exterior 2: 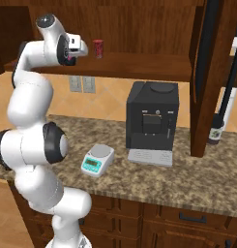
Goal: Pick the jam and place it on the digital scale for weighing, and close the cabinet.
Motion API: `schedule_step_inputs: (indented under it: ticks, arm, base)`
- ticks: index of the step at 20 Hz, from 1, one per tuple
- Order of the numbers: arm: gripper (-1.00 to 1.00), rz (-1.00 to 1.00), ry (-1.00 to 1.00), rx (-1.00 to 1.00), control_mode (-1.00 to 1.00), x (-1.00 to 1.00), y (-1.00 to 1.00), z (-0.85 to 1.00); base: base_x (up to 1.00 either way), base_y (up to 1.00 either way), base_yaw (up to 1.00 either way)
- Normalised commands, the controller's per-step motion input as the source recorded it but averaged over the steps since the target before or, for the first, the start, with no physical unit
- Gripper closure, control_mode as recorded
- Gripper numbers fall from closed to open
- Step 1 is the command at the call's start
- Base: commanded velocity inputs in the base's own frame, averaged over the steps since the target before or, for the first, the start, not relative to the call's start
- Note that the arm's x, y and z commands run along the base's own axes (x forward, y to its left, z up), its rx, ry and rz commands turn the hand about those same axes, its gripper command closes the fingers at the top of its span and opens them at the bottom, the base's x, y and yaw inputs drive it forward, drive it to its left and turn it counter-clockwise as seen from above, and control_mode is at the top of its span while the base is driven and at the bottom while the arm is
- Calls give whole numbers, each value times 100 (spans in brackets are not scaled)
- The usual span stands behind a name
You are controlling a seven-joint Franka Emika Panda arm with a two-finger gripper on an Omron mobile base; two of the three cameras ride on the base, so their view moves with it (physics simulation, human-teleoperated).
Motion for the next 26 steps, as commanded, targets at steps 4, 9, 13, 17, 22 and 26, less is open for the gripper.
schedule_step_inputs:
  ticks: [4, 9, 13, 17, 22, 26]
  arm:
    - [100, 0, -22, 3, -100, -100, -39, -2]
    - [100, 0, -14, 9, -100, -100, -46, 0]
    - [100, 0, 0, 7, -100, -100, -40, 3]
    - [100, 0, 3, 5, -100, -100, -47, 2]
    - [100, 0, 12, 0, -100, -100, -55, 0]
    - [100, 1, 8, 0, -100, -90, -55, -9]
  base:
    - [0, 0, 0]
    - [0, 0, 0]
    - [0, 0, 0]
    - [0, 0, 0]
    - [0, 0, 0]
    - [0, 0, 0]
